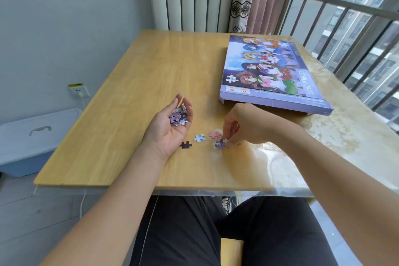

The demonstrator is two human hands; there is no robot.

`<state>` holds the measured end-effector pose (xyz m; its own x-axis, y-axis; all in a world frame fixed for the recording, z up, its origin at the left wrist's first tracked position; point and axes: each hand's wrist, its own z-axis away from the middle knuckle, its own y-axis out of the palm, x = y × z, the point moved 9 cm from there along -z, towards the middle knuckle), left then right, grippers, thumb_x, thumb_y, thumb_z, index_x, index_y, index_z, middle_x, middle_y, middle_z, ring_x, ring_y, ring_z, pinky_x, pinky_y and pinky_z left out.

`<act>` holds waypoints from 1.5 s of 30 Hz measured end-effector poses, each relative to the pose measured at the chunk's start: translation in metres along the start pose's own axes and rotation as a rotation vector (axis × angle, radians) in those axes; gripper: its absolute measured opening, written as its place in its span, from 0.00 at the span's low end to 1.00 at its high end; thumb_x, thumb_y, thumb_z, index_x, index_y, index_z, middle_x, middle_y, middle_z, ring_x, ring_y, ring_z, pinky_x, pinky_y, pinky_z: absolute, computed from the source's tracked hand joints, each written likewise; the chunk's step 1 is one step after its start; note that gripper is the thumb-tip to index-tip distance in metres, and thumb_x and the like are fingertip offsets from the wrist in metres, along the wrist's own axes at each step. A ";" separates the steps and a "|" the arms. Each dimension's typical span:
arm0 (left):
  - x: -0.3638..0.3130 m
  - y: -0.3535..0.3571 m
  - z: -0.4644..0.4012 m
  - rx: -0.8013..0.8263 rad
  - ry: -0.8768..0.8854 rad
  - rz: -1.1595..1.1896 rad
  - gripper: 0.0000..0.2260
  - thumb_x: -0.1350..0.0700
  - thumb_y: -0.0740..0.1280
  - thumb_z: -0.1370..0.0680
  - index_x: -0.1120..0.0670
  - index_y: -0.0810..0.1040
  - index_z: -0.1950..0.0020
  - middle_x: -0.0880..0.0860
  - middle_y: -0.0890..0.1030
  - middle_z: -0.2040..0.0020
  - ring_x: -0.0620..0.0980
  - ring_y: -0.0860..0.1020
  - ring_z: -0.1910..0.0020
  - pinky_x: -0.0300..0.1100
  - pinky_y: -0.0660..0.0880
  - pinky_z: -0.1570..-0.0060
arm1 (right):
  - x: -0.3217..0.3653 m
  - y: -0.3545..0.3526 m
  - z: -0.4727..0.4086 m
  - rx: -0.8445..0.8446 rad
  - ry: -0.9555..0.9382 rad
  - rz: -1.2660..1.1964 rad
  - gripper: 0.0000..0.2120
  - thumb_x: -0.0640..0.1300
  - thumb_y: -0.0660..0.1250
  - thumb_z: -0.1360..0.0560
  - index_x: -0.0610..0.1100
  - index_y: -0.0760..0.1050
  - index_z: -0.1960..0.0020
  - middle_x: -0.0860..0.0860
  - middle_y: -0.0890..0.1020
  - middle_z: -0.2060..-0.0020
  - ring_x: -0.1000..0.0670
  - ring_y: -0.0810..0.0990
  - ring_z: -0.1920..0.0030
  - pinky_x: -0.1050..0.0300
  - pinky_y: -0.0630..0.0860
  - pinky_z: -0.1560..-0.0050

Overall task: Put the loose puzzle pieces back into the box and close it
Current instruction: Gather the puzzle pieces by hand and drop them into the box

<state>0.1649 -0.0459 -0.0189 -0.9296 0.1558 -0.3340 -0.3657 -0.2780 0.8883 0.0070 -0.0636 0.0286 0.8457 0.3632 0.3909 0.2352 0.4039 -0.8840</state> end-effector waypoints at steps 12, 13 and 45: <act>-0.001 0.000 -0.001 0.009 -0.002 -0.036 0.08 0.64 0.62 0.18 0.62 0.79 0.43 0.62 0.84 0.51 0.57 0.84 0.50 0.45 0.82 0.49 | 0.005 0.002 0.004 -0.018 -0.080 0.022 0.10 0.41 0.81 0.33 0.49 0.81 0.57 0.54 0.83 0.62 0.51 0.82 0.61 0.58 0.78 0.61; -0.001 -0.001 -0.001 0.011 -0.007 -0.031 0.09 0.64 0.61 0.17 0.62 0.79 0.42 0.62 0.84 0.50 0.57 0.84 0.49 0.46 0.82 0.48 | 0.004 0.000 0.004 -0.012 -0.080 -0.008 0.10 0.39 0.80 0.33 0.48 0.80 0.57 0.53 0.84 0.63 0.51 0.82 0.61 0.56 0.78 0.60; -0.002 -0.002 -0.002 0.006 0.006 -0.063 0.12 0.55 0.61 0.16 0.63 0.78 0.41 0.62 0.83 0.49 0.59 0.84 0.49 0.48 0.81 0.44 | 0.027 0.003 -0.006 -0.037 -0.062 -0.014 0.16 0.47 0.84 0.39 0.48 0.81 0.56 0.53 0.83 0.61 0.51 0.82 0.58 0.53 0.80 0.56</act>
<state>0.1674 -0.0472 -0.0204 -0.9052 0.1666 -0.3909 -0.4229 -0.2622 0.8674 0.0330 -0.0572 0.0347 0.8114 0.4092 0.4173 0.2654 0.3781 -0.8869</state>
